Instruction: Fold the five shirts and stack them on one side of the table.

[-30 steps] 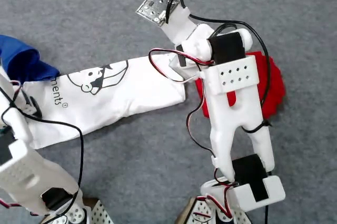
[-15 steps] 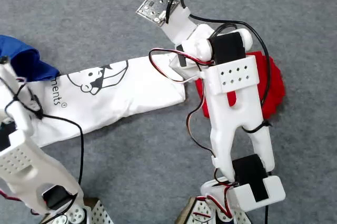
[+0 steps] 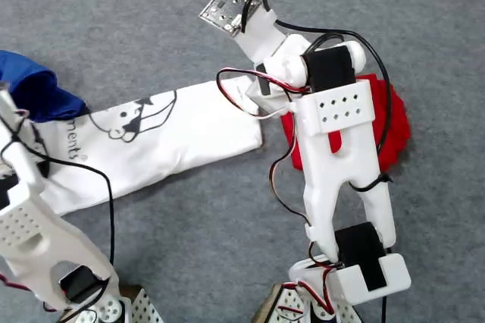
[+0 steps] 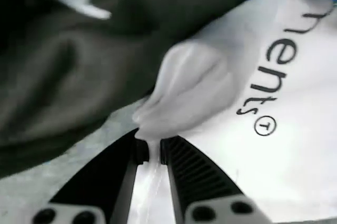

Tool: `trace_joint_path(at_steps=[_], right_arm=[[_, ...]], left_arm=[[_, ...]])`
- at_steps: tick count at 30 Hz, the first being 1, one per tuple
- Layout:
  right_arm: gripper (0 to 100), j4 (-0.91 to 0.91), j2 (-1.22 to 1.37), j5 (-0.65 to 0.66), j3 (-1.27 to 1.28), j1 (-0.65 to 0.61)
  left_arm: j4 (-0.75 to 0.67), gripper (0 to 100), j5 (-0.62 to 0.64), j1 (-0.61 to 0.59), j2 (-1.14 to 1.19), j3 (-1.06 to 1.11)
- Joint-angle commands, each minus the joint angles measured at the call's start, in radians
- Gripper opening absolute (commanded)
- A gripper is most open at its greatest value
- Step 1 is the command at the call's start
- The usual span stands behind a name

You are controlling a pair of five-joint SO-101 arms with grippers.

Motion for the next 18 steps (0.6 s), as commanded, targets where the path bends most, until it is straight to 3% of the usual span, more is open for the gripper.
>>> trace_joint_path(at_steps=[1, 5, 10, 18], right_arm=[[0.4, 0.003, -0.061, -0.005, -0.01, 0.031], [0.4, 0.0, -0.054, -0.005, -0.004, 0.07], [0.4, -0.009, -0.053, -0.005, -0.002, 0.102], [0.4, -0.181, -0.051, -0.012, 0.01, 0.108]], left_arm=[[0.1, 2, -0.023, -0.034, -0.073, -0.166], [0.244, 2, -0.081, -0.048, -0.073, -0.293], [0.25, 2, -0.089, -0.052, -0.085, -0.318], [0.249, 2, 0.005, 0.15, -0.137, -0.285]])
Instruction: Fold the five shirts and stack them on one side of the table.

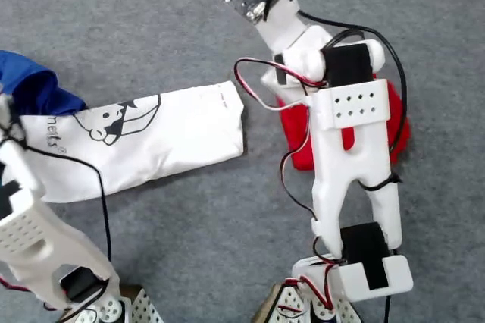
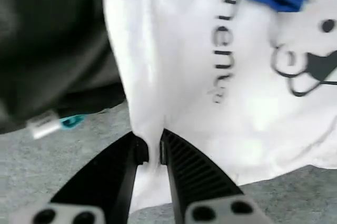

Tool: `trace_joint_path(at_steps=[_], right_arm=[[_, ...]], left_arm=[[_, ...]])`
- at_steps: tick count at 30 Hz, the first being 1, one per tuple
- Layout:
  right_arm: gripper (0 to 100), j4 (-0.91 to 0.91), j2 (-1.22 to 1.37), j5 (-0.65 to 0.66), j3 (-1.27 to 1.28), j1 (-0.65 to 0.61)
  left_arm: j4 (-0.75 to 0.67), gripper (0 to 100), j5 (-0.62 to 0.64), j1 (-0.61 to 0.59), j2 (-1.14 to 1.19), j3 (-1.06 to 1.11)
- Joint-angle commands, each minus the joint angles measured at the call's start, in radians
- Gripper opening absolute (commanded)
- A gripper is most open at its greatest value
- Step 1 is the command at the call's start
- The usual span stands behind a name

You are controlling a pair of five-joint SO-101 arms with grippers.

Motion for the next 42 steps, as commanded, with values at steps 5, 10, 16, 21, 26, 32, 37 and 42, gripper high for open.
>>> trace_joint_path(at_steps=[5, 10, 16, 21, 26, 32, 37, 42], right_arm=[[0.4, -0.212, -0.053, -0.006, 0.163, 0.022], [0.6, -0.497, -0.061, -0.015, 0.328, 0.153], [0.6, -0.684, -0.051, -0.146, 0.358, 0.285], [0.6, -0.81, -0.061, -0.14, 0.426, 0.389], [0.6, -0.847, -0.061, -0.146, 0.444, 0.41], [0.6, -0.842, -0.061, -0.143, 0.446, 0.386], [0.6, -0.842, -0.061, -0.144, 0.446, 0.386], [0.6, -0.842, -0.061, -0.14, 0.446, 0.386]], left_arm=[[0.012, 2, 0.169, 0.21, -0.133, -0.058], [0.012, 2, 0.276, 0.393, -0.219, -0.051], [0.012, 2, 0.385, 0.586, -0.24, -0.04], [-0.006, 2, 0.466, 0.738, -0.231, -0.072], [-0.112, 2, 0.542, 0.873, -0.228, -0.066], [-0.17, 2, 0.566, 0.971, -0.12, -0.087], [-0.281, 2, 0.583, 0.982, -0.007, -0.089], [-0.397, 2, 0.6, 0.977, 0.044, -0.089]])
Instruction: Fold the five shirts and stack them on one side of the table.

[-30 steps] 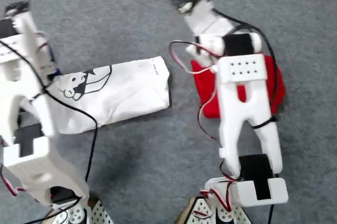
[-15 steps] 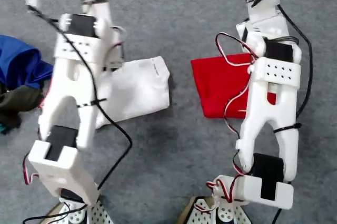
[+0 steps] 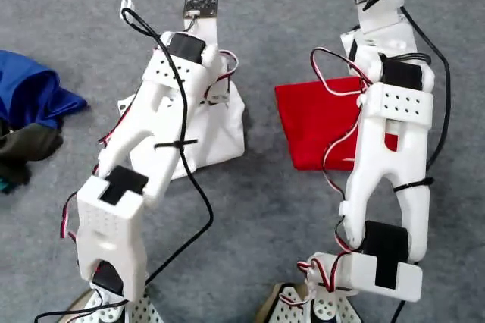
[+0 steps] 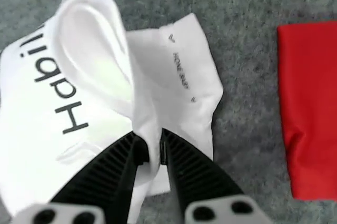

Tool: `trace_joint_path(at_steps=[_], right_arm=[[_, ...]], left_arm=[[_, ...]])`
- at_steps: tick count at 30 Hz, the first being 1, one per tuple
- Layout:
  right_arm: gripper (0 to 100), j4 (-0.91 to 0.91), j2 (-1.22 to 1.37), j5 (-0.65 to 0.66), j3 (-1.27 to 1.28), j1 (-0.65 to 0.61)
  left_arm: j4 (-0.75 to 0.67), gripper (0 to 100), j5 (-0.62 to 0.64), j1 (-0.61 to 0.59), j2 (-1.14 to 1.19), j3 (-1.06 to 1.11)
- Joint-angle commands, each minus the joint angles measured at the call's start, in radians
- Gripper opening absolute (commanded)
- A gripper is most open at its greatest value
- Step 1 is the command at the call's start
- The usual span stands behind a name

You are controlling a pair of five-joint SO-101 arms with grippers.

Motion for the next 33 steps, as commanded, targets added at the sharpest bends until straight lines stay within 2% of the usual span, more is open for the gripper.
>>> trace_joint_path(at_steps=[1, 9, 16, 18, 21, 22, 25, 28, 30, 33], right_arm=[[0.6, -0.025, -0.061, -0.003, -0.001, -0.005], [0.6, -0.025, -0.061, -0.009, -0.002, -0.013], [0.6, -0.025, -0.054, -0.006, -0.001, -0.045], [0.6, -0.025, -0.053, -0.008, -0.001, -0.045], [0.6, -0.025, -0.053, -0.002, 0.001, -0.054], [0.6, -0.025, -0.053, -0.002, 0.004, -0.062], [0.6, -0.025, -0.059, -0.002, 0.018, -0.084], [0.4, -0.025, -0.059, -0.002, 0.021, -0.107], [0.4, -0.025, -0.054, -0.002, 0.021, -0.131], [0.3, -0.021, -0.056, -0.002, 0.021, -0.188]], left_arm=[[-0.084, 2, 0.012, 0.006, -0.002, -0.052], [-0.117, 2, 0.014, 0.032, 0.036, -0.051], [-0.11, 3, 0.071, 0.031, 0.065, -0.097], [-0.083, 8, 0.069, 0.034, 0.062, -0.097], [-0.006, 23, 0.075, 0.034, 0.061, -0.097], [0.017, 25, 0.077, 0.031, 0.061, -0.097], [0.058, 23, 0.069, 0.015, 0.059, -0.103], [0.133, 20, 0.075, -0.054, 0.044, -0.215], [0.178, 14, 0.075, -0.117, 0.039, -0.299], [0.23, 1, 0.075, -0.239, 0.039, -0.39]])
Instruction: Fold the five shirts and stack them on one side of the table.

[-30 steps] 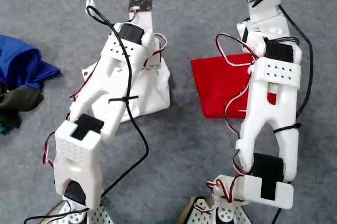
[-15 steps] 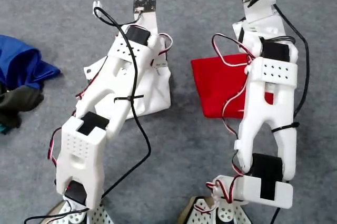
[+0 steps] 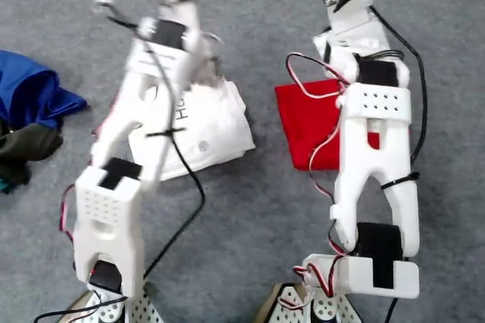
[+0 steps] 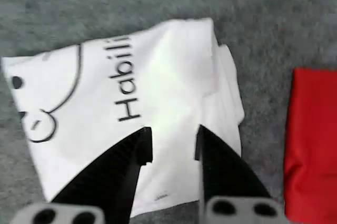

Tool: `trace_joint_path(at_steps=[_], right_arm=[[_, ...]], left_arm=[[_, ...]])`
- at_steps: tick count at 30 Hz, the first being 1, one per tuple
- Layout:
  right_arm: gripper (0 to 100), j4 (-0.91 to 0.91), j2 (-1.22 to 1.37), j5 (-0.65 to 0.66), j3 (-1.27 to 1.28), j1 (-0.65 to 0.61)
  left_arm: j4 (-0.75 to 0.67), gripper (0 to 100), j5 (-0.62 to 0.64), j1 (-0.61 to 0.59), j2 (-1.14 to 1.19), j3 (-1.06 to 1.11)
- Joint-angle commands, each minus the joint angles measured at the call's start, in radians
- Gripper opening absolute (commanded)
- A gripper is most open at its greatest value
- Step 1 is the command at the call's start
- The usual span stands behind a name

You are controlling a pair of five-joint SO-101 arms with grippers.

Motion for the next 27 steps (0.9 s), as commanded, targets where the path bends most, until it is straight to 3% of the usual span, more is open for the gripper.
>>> trace_joint_path(at_steps=[1, 10, 15, 19, 24, 27], right_arm=[[0.3, 0.0, -0.061, -0.002, -0.002, -0.076], [0.3, 0.437, -0.068, -0.006, -0.064, -0.323], [0.3, 0.577, -0.068, -0.003, -0.058, -0.45], [0.3, 0.7, -0.065, -0.002, -0.058, -0.611], [0.5, 0.687, -0.058, -0.002, -0.056, -0.677], [0.5, 0.629, -0.054, -0.002, -0.033, -0.674]], left_arm=[[0.061, 2, 0.008, -0.16, -0.042, -0.133], [0.157, 2, -0.114, -0.486, -0.051, -0.101], [0.158, 2, -0.189, -0.54, -0.059, 0.006], [0.152, 2, -0.207, -0.539, -0.186, 0.23], [-0.046, 2, -0.21, -0.453, -0.429, 0.571], [-0.296, 2, -0.181, -0.397, -0.499, 0.792]])
